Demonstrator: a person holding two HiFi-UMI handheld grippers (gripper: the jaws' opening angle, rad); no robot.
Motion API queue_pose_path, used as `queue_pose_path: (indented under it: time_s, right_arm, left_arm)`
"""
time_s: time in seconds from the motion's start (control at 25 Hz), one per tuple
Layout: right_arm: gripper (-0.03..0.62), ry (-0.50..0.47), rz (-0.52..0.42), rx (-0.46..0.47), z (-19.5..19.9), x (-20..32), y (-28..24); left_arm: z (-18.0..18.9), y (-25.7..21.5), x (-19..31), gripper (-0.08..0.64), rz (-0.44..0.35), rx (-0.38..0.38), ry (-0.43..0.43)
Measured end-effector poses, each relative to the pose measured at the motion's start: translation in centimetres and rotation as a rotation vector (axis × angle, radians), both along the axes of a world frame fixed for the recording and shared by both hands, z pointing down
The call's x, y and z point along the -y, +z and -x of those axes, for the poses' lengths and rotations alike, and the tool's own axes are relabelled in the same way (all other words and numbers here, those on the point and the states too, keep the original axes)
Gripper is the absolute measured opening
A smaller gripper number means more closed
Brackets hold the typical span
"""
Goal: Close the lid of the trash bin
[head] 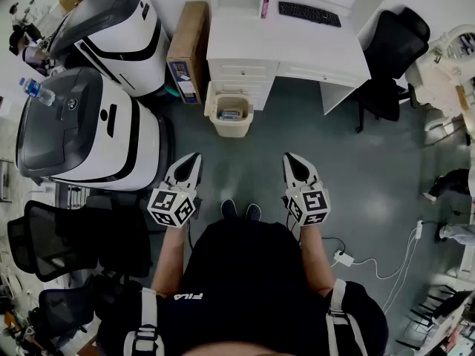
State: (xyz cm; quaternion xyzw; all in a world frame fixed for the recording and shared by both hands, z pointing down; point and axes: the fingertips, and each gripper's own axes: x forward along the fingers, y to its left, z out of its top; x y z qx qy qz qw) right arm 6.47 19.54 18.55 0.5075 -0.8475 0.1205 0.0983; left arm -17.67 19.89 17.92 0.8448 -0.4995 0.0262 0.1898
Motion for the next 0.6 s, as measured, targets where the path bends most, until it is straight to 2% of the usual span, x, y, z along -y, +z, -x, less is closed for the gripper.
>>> queue_pose_path:
  time_s: [0.12, 0.44, 0.6]
  right_arm:
    - [0.002, -0.009, 0.008, -0.008, -0.9, -0.3, 0.1]
    - [0.002, -0.044, 0.002, -0.018, -2.0, -0.6, 0.2]
    - [0.003, -0.101, 0.044, 0.006, -1.4, -0.6, 1.0]
  left_arm:
    - [-0.9, -0.3, -0.4, 0.002, -0.005, -0.01, -0.006]
    - [-3.6, 0.2, -1.2, 0.002, -0.003, 0.041, 0.017]
    - [-3.9, -0.2, -1.3, 0.002, -0.029, 0.055, 0.009]
